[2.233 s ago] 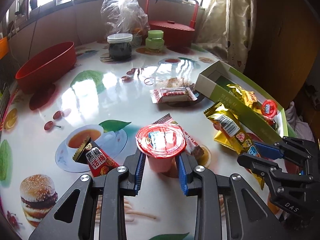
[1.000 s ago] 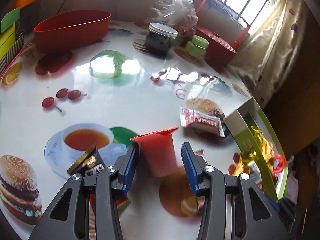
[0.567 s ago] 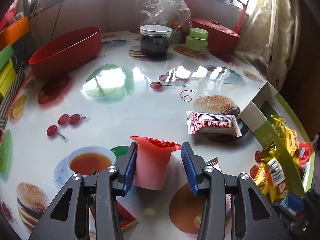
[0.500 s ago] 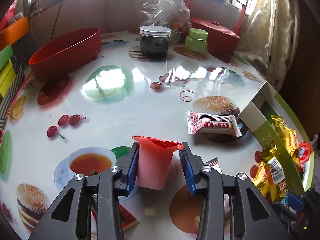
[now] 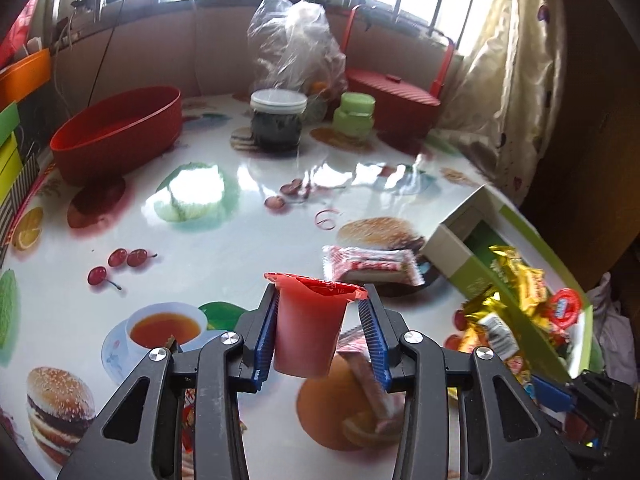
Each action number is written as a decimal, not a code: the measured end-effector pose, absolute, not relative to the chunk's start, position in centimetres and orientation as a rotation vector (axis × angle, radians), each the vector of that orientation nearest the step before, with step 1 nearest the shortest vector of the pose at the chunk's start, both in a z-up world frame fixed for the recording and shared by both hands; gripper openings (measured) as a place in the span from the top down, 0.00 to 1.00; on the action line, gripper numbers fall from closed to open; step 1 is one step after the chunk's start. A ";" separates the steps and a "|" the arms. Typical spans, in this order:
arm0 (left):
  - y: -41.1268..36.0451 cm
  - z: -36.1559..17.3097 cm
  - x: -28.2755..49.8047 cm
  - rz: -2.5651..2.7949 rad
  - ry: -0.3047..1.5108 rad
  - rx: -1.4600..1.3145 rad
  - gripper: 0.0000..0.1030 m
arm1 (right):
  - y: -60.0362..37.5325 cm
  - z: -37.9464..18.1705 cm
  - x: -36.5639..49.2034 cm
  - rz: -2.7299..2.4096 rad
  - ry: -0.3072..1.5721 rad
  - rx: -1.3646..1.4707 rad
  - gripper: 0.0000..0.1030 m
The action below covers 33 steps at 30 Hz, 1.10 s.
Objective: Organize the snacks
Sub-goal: 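Carry the jelly cup and gold stick bar in both grippers over the green box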
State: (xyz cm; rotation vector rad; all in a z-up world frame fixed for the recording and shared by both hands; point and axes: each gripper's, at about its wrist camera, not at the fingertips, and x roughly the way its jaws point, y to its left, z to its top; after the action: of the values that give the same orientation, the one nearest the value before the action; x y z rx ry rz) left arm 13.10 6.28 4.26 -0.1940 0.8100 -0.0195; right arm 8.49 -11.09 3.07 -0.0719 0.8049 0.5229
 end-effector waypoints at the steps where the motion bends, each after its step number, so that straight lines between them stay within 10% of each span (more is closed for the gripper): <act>1: 6.1 4.5 12.9 -0.026 0.804 -0.194 0.60 | -11.1 3.2 8.4 0.522 0.802 -0.072 0.79; 33: -2.9 9.5 11.6 -0.262 0.727 -0.116 0.60 | -18.3 6.5 7.8 0.372 0.722 0.002 0.79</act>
State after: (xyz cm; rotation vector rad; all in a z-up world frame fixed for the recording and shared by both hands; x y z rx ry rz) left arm 11.58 -2.89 9.51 -0.1158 0.7267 -0.2617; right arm 7.78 -18.27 6.48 0.0018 0.7222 0.3722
